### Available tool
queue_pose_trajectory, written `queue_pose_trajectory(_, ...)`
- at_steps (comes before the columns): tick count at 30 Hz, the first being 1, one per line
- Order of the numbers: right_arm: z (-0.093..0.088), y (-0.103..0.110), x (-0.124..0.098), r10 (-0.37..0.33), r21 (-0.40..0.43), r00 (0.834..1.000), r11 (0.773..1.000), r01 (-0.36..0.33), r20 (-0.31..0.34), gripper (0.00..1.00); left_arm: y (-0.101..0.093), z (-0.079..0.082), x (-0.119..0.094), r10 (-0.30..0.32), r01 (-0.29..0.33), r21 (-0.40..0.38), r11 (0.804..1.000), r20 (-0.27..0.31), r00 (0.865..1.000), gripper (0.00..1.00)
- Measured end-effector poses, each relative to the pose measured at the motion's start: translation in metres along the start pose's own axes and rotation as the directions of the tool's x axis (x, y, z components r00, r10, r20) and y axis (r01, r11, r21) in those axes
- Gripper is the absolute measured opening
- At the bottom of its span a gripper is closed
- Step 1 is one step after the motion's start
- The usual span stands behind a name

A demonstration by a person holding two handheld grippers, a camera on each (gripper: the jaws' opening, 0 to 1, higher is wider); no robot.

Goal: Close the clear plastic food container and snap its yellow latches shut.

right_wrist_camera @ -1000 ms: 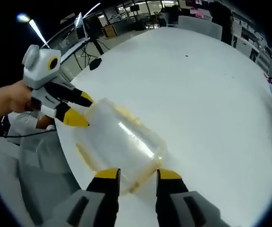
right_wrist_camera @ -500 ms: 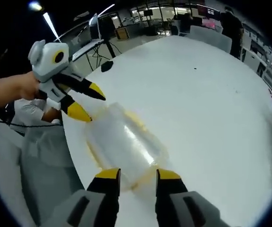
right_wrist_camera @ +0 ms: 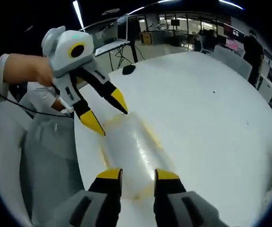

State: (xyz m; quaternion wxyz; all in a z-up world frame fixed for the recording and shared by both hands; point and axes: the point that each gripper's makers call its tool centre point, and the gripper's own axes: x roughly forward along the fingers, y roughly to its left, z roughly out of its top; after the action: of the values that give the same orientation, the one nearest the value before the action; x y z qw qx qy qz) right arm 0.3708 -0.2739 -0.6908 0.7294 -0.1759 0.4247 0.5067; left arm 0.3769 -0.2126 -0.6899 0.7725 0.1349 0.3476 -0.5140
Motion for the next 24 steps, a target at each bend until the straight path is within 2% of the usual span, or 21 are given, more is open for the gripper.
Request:
queue_pose_trajectory(8,0.013,0.008,0.012,0.030,-0.102,1.000,0.994,-0.030,0.001,0.21,-0.017,0.005,0.016,-0.037,0.039,0.102,0.994,-0.016,0.999,0.29)
queue_pose_trajectory(11,0.016,0.007,0.016,0.012,-0.208,1.000,0.978,-0.017,-0.023,0.20,-0.018,0.006,0.020,-0.036,0.039,0.147,0.988,-0.020,0.999,0.27)
queue_pose_trajectory(12,0.017,0.007,0.018,0.009,-0.215,1.000,0.976,-0.014,-0.022,0.20,-0.015,0.006,0.021,-0.013,0.017,0.181,0.983,-0.022,1.000,0.28)
queue_pose_trajectory(13,0.017,0.008,0.020,0.012,-0.214,1.000,0.977,-0.016,-0.024,0.20,-0.015,0.004,0.023,-0.013,0.017,0.169,0.986,-0.029,0.999,0.27)
queue_pose_trajectory(24,0.024,0.007,0.035,0.042,-0.245,0.998,0.968,-0.050,-0.036,0.18,-0.030,-0.012,0.025,-0.043,0.057,0.196,0.979,-0.073,0.996,0.27)
